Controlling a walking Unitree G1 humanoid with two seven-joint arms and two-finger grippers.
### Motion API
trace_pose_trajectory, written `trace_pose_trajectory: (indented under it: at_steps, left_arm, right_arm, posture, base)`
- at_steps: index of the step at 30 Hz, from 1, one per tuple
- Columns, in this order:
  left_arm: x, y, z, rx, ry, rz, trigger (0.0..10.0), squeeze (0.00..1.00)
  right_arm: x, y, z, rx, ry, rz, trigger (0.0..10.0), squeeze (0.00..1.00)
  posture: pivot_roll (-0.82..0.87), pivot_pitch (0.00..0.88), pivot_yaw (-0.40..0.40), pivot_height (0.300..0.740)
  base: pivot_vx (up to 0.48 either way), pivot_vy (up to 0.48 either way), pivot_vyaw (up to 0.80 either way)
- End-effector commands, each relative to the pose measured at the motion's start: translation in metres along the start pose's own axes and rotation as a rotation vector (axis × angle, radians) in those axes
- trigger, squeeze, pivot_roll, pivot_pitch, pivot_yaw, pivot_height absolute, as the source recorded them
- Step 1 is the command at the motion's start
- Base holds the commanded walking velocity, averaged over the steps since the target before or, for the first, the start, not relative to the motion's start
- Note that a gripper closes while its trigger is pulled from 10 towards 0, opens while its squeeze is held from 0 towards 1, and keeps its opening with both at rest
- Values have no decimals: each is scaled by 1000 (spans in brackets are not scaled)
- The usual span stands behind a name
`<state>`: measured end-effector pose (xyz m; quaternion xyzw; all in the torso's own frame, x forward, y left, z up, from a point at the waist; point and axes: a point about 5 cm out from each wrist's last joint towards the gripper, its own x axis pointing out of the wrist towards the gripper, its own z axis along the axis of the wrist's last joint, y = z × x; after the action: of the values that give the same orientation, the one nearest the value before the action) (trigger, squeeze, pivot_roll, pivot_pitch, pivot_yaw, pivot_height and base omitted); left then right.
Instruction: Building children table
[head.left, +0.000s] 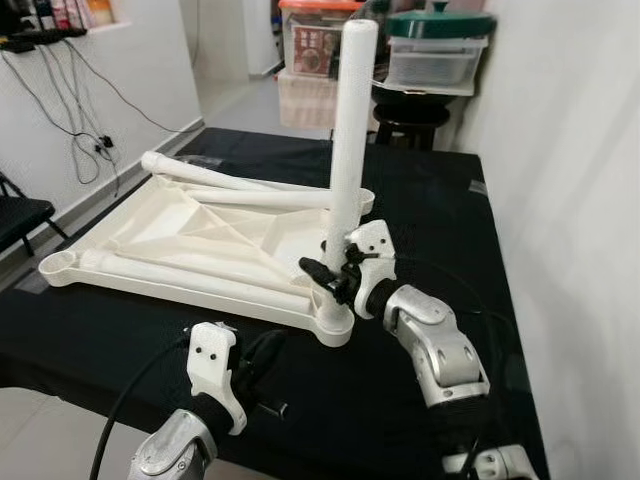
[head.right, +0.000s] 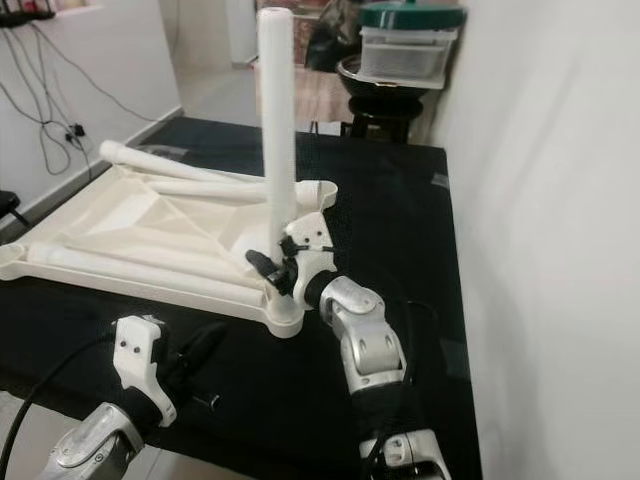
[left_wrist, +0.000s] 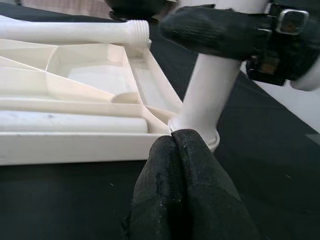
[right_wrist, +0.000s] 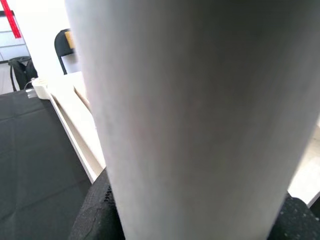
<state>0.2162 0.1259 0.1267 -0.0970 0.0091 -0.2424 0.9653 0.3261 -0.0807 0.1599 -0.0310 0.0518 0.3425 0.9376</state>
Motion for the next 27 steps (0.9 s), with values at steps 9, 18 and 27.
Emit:
trace_pose_trajectory:
  at_steps: [9,18,27]
  left_arm:
    - [1,-1,-3,-10,16,-21,10000,0]
    - [2,0,-2,-3,16,-17,10000,0]
    - [2,-1,-1,-3,14,-17,10000,0]
  right_arm:
    - [-4,-3,-7,37,43,451,10000,0]
    - [12,-18,6,72,42,630,2941,0]
    - [12,-38,-2,105,42,550,0,0]
  posture:
    - [26,27,-12,740]
    - [44,25,-9,740]
    - [38,37,-10,740]
  base:
    - [0,0,0]
    - [0,0,0]
    - [0,0,0]
